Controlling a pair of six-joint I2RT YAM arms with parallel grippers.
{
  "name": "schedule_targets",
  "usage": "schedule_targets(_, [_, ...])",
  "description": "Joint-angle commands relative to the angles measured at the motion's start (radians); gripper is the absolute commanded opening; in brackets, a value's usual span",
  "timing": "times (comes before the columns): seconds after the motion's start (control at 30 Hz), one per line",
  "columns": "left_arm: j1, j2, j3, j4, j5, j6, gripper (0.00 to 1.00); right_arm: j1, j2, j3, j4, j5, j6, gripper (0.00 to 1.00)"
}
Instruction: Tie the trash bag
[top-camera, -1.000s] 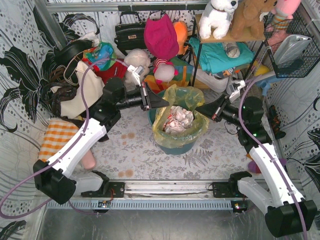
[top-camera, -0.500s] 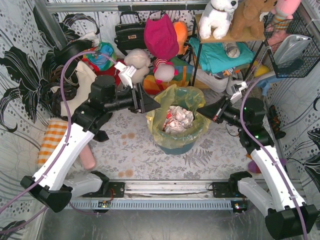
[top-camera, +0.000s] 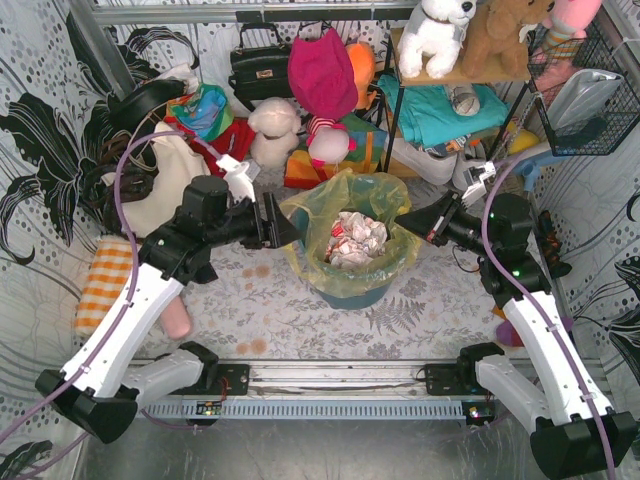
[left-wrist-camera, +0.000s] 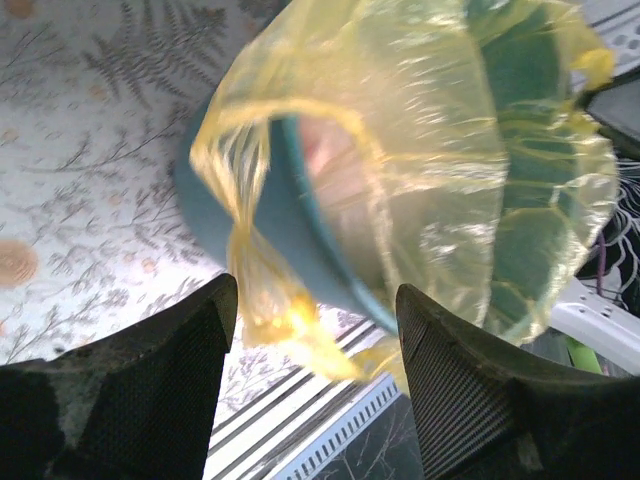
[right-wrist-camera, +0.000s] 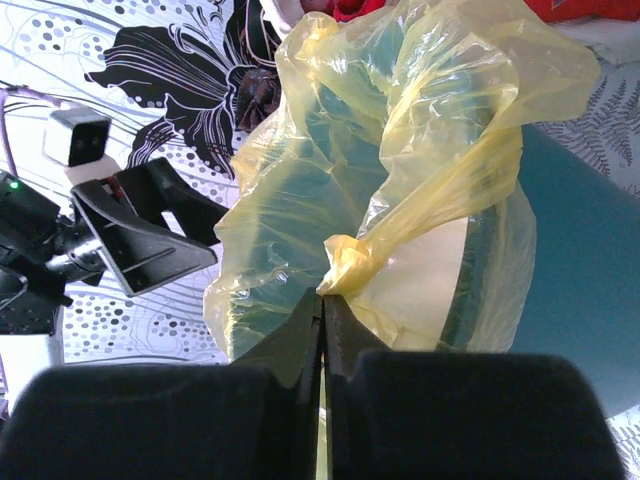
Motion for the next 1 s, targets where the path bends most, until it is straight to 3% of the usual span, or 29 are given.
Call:
schedule_targets(0.0, [0.034, -0.074, -0.069, 0.0, -0.074, -0.022, 0.73, 0.009, -0.02, 0.035, -0.003, 0.011, -0.023, 0.0])
schedule_targets(0.3, [0.04, -0.141, -0.188, 0.038, -0.044, -0.077, 0.74, 0.008, -0.017, 0.042, -0.013, 0.014, -0.022, 0.0])
schedule_targets(0.7, [0.041, -0.185, -0.404, 0.44, 0.015, -0.254, 0.75, 0.009, -0.015, 0.05, -0.028, 0.018, -0.023, 0.0])
schedule_targets(0.97, [0.041, -0.193, -0.436, 0.466, -0.104, -0.285, 0.75, 0.009, -0.019, 0.049, -0.034, 0.023, -0.027, 0.0])
